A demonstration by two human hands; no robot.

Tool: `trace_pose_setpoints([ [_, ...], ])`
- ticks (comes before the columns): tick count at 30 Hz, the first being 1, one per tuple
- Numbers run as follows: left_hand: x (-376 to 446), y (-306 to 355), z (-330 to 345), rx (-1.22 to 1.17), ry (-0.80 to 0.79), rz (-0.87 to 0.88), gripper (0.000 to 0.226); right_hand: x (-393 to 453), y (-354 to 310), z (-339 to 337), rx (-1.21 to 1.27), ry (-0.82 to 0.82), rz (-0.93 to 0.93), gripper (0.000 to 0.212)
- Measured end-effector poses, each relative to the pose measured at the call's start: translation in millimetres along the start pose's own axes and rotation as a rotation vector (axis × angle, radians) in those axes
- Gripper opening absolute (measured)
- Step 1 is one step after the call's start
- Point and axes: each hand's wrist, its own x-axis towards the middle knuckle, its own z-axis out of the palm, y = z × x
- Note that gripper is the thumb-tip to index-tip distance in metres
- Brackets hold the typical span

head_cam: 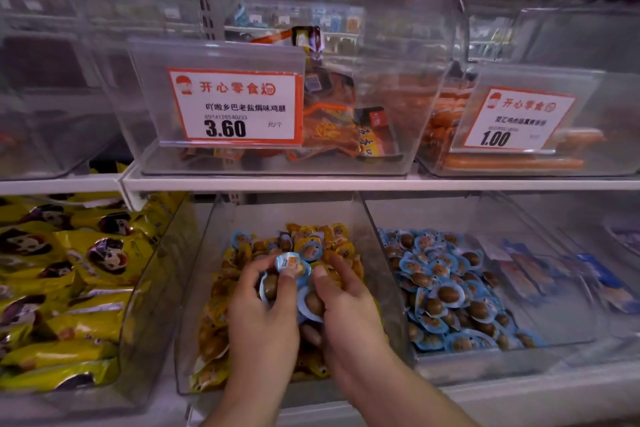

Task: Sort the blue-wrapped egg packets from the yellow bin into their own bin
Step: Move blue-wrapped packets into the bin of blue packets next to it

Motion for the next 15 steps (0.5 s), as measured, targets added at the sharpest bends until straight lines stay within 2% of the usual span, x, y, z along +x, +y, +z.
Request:
trace_pose_setpoints([
  [3,-5,1,1,0.004,-0.02,-0.02,0.013,-3,0,3,0.062,0.063,0.012,0.041],
  [6,-9,4,-1,0.062,-0.059,0.057,0.018,-6,-4,8,0.197,-0.001,0.148,0.045],
  [8,-8,5,-3,0.073,-0.064,0.09,0.02,-7,-5,10,0.217,-0.054,0.189,0.04],
  [13,-10,10,-8,0.066,-0.144,0.124,0.018,-10,-4,18,0.191,-0.146,0.105,0.033],
  [15,-15,14,-10,0.222,-0.168,0.284,0.025,-10,-7,19,0.093,-0.159,0.052,0.028],
])
